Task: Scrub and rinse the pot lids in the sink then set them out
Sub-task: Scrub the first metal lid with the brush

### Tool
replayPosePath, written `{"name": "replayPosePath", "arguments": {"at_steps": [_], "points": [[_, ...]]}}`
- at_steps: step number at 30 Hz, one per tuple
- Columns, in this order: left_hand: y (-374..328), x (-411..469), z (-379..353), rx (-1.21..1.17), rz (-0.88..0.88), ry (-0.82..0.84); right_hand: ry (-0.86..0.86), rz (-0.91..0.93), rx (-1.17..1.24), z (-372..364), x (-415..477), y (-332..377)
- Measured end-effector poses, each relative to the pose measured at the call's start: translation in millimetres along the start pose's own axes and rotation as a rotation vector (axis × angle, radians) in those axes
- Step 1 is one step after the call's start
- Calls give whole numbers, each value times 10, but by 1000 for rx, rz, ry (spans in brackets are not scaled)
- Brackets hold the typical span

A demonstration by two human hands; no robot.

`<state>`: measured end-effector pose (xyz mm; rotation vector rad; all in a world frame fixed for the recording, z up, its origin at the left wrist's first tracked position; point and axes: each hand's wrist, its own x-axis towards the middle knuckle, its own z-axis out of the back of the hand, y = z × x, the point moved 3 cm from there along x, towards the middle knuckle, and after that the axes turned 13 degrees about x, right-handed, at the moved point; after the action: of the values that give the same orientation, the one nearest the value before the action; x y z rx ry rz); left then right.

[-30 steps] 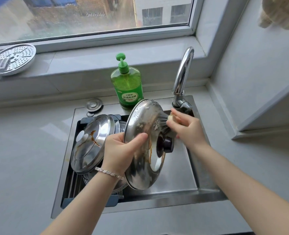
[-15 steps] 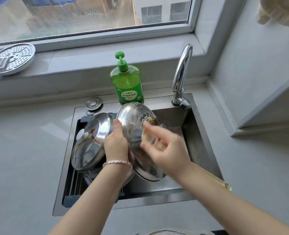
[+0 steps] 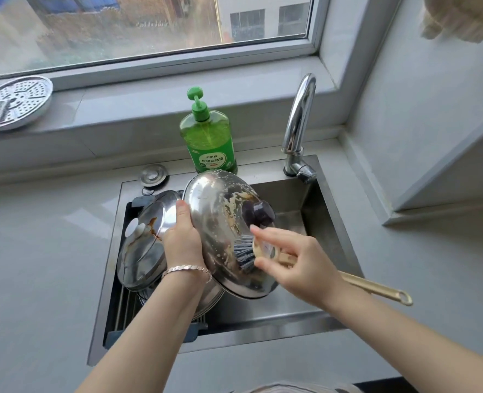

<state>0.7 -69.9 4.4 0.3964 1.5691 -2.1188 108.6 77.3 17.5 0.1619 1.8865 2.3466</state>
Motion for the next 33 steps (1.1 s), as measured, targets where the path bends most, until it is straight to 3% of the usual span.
{"name": "replayPosePath", "arguments": {"at_steps": [5,9,15,18,23,27,30,33], "points": [[-135,-149,-123,90,-143,-20,-142,-105,35,104,341,-74],[-141,-67,-94,64,-88,-27,-42,-38,118,7,156,-32],[-129,-258,-237,125,-209,28,-177,-138,8,162,557,-41],[-184,-271,-257,156,-213,11,-160,-47,-96,111,640,158],[-325,-118,-213,154,-184,-82,-64,211,-222,-102,176,253],[-347,-183,-276,70,-143,-101,-173,154,-157,-34,349,240],[-332,-160,-248,-9,-51,-141,-153,218,-138,-109,189,259],[-279,-80,-218,-113,22,-128,-176,92,-51,-9,96,80]]}}
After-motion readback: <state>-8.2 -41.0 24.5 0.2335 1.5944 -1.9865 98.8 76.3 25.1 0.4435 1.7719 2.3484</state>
